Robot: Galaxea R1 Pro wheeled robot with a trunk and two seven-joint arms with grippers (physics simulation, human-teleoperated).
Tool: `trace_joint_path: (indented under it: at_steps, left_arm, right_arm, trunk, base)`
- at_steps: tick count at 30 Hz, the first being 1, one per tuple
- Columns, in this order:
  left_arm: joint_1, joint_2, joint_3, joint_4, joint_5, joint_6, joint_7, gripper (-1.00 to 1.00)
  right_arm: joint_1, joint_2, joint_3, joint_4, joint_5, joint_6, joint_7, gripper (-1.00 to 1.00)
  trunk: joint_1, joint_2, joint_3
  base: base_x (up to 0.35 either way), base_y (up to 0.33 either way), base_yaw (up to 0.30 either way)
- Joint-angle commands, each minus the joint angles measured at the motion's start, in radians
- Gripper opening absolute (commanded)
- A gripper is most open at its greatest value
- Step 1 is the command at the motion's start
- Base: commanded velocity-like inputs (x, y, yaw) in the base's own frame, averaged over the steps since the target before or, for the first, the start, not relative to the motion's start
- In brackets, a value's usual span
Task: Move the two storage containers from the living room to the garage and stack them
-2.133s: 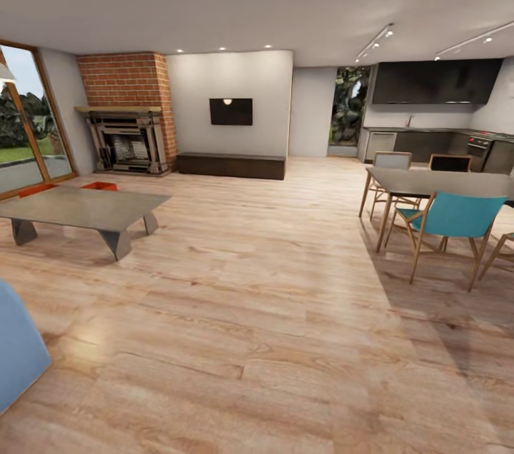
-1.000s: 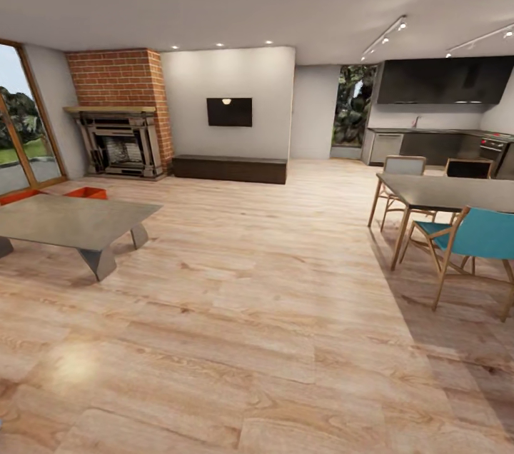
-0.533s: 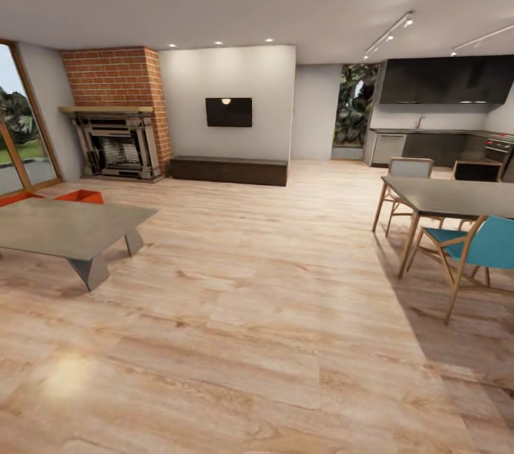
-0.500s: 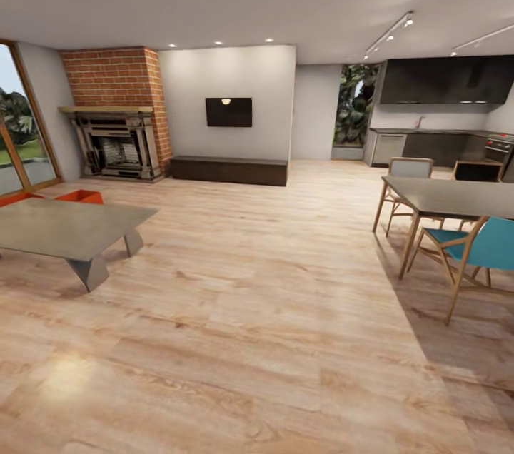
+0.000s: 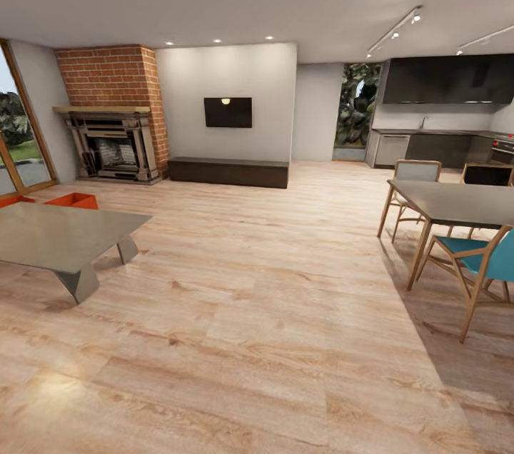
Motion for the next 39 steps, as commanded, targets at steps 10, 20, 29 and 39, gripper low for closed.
trace_joint_path:
  at_steps: [10, 20, 29, 39]
  left_arm:
    - [0.0, 0.0, 0.001, 0.0, 0.002, -0.002, 0.0, 1.0]
    - [0.0, 0.0, 0.001, 0.0, 0.002, -0.002, 0.0, 1.0]
    - [0.0, 0.001, 0.001, 0.0, 0.002, -0.002, 0.0, 1.0]
    - [0.0, 0.001, 0.001, 0.0, 0.002, -0.002, 0.0, 1.0]
  right_arm:
    - [-0.001, 0.0, 0.009, 0.002, -0.009, -0.005, -0.002, 1.0]
    - [-0.001, -0.001, 0.009, 0.002, -0.009, -0.006, -0.002, 1.0]
    - [-0.001, -0.001, 0.009, 0.002, -0.008, -0.006, -0.003, 1.0]
    - [-0.001, -0.001, 0.009, 0.002, -0.008, -0.006, -0.003, 1.0]
  trunk:
    - [0.001, 0.0, -0.001]
    - [0.001, 0.0, -0.001]
    - [0.001, 0.0, -0.001]
    - [0.001, 0.0, -0.001]
  base:
    - [0.322, 0.0, 0.0]
    - [0.322, 0.0, 0.0]
    - [0.322, 0.0, 0.0]
    - [0.322, 0.0, 0.0]
